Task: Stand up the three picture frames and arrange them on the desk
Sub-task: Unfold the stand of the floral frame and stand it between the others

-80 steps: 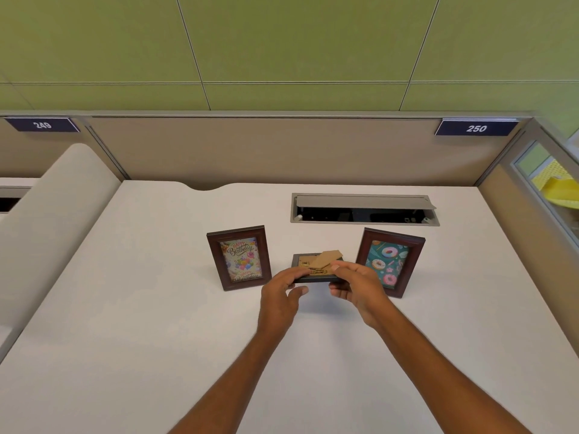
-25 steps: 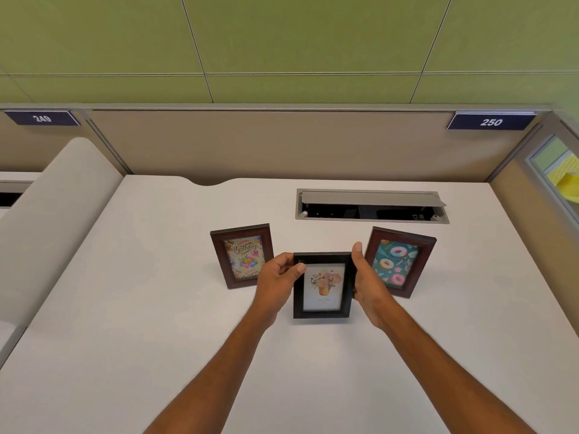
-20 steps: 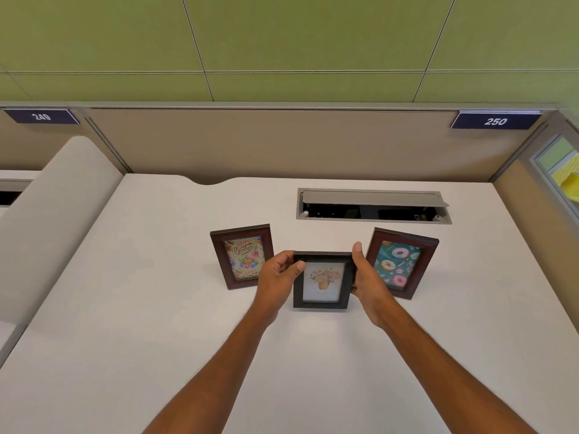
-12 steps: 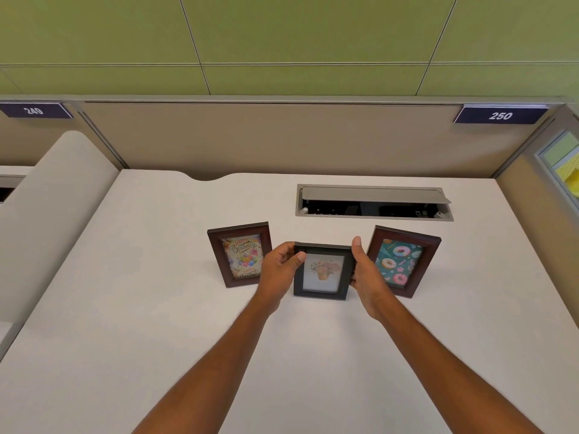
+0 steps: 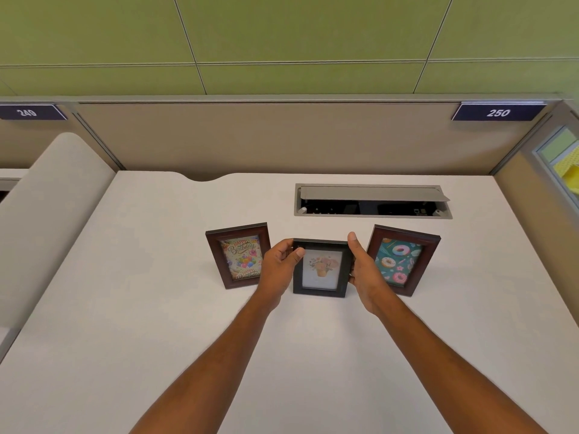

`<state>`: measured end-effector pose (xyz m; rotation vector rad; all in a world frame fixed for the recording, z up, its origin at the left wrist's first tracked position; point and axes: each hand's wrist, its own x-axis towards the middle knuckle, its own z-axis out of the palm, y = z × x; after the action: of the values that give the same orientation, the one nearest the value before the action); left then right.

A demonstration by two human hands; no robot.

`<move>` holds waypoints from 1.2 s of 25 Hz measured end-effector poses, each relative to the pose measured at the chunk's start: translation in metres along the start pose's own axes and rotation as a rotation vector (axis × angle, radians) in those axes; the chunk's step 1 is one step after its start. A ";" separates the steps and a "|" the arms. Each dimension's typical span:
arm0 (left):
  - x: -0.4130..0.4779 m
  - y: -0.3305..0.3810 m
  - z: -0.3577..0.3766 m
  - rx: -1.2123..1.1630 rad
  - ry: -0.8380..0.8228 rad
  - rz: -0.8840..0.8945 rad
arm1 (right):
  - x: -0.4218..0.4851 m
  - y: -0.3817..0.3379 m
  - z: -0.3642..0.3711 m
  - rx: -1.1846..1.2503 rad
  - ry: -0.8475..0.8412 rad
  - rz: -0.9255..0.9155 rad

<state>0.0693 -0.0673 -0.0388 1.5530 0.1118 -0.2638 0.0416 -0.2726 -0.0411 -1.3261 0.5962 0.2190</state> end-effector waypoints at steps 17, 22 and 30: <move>-0.051 -0.045 -0.029 0.103 0.252 -0.329 | -0.056 0.045 -0.021 -0.127 0.319 -0.054; -0.068 -0.056 -0.065 0.059 0.341 -0.438 | -0.091 0.069 -0.004 -0.205 0.301 -0.038; -0.067 -0.041 -0.115 -0.021 0.583 -0.392 | -0.106 0.056 0.096 -0.388 -0.098 -0.127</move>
<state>0.0062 0.0541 -0.0650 1.5395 0.8783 -0.1066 -0.0460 -0.1481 -0.0218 -1.7108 0.3953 0.3047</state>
